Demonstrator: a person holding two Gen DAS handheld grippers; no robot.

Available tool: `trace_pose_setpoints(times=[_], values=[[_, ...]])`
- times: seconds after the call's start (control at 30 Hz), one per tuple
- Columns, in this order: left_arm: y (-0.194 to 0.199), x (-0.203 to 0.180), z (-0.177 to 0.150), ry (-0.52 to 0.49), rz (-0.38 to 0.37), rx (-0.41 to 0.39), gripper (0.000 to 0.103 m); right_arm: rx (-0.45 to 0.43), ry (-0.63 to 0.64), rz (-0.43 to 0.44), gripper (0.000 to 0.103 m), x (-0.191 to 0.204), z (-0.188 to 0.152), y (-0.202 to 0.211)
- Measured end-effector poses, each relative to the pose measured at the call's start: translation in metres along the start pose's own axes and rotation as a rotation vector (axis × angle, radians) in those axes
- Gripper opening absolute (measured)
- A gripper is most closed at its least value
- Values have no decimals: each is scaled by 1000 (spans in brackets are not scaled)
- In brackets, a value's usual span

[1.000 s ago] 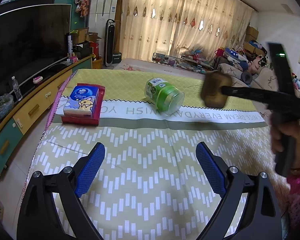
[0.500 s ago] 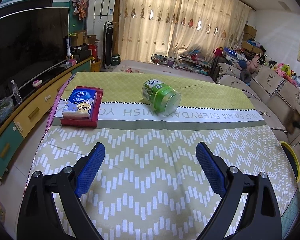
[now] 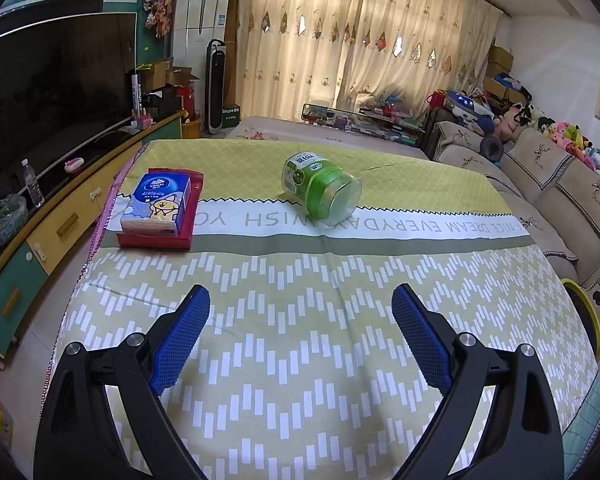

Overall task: Collect trash
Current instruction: 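Carry the brown container with the right gripper over the bin and release, then grasp the green-capped plastic bottle with the left gripper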

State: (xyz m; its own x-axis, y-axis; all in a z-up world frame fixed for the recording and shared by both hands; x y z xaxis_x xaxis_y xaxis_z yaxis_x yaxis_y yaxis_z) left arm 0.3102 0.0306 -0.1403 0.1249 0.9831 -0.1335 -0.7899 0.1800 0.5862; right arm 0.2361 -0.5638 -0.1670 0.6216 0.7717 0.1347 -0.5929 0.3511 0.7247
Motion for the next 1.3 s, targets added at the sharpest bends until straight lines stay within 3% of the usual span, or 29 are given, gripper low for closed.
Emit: trace_pose_setpoints(times=[0.17,0.47,0.6,0.77,0.93,1.07,1.3], values=[[-1,-1,0,-5,-2,2,91,-57,-17,49,32,23,9,19],[-15,-9,1,16,3,72,91,-183,21,298,39,126,31,57],[-21,-22,16,-29,26,105,91,-232,106,337,42,160,24,69],[-46,-41,48,-40,52,127,92,-206,173,363,42,178,12,65],[-84,-54,76,-150,-22,64,92,-157,193,410,43,182,2,57],[-101,-45,88,-241,-25,55,92,-142,194,424,43,181,0,55],[-121,-28,105,-294,-100,95,96,-142,179,433,49,179,0,52]])
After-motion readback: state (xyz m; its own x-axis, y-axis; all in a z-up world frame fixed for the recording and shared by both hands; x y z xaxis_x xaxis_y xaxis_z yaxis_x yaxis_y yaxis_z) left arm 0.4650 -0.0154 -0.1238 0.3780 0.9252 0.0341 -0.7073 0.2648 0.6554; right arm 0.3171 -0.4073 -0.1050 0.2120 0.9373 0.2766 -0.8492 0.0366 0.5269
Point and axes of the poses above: each gripper's, at about its wrist camera, not at the fingertips, and y roughly against the way its jaws point, x to its left, z to its top, the point moved 3 cm from there along -y, roughly the way its jaws point, and after that the axes turned 4 degrees about -x, right-handed, at the moved point
